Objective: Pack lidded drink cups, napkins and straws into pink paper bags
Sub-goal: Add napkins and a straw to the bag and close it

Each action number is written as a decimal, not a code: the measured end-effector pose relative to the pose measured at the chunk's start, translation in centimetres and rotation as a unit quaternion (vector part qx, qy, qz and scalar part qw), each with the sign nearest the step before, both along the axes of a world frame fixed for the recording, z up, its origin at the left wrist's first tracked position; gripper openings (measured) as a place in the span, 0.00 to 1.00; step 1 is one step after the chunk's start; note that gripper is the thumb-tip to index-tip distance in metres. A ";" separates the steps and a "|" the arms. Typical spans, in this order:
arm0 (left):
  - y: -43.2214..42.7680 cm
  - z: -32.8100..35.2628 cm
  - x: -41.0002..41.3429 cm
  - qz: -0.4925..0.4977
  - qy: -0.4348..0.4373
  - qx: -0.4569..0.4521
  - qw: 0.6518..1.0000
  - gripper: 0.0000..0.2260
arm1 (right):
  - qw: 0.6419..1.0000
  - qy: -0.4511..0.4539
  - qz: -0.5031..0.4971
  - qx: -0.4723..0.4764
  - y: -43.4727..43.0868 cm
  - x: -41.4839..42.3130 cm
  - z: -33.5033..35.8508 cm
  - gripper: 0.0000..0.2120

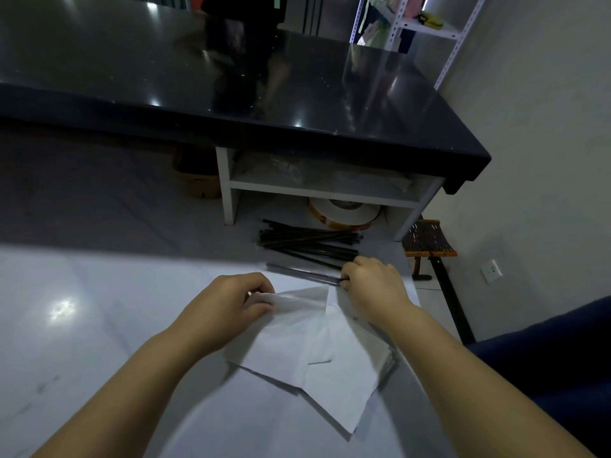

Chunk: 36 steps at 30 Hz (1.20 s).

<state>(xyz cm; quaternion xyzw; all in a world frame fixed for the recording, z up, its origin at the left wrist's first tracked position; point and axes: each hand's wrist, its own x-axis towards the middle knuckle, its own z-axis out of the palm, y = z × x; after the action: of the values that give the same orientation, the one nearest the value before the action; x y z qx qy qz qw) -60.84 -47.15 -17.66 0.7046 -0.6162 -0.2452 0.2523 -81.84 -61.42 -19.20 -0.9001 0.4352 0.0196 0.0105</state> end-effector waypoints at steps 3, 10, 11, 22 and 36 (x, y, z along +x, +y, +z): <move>0.9 0.3 0.0 0.012 0.012 -0.005 1.000 0.07 | 0.997 -0.066 -0.032 0.012 0.6 -0.3 1.4 0.08; 5.3 3.0 2.4 0.064 -0.006 -0.055 0.996 0.06 | 0.966 -0.254 0.027 0.031 3.8 0.9 5.5 0.06; 6.2 3.6 3.0 0.074 -0.011 -0.065 0.995 0.06 | 0.963 -0.267 0.039 0.029 4.4 1.4 6.0 0.06; 17.0 9.6 11.0 0.145 -0.106 -0.143 0.973 0.09 | 0.929 -0.341 0.142 0.014 13.4 10.9 10.4 0.03; 34.0 17.0 26.7 0.167 -0.183 -0.234 0.940 0.06 | 0.871 -0.463 0.163 -0.036 29.4 28.3 15.9 0.01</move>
<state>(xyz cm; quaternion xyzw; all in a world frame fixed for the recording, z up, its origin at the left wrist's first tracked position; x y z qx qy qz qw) -34.10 -13.15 -0.65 0.7512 -0.5654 0.0850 0.3299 -53.57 -32.02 -3.35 -0.8639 0.2285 -0.4132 0.1751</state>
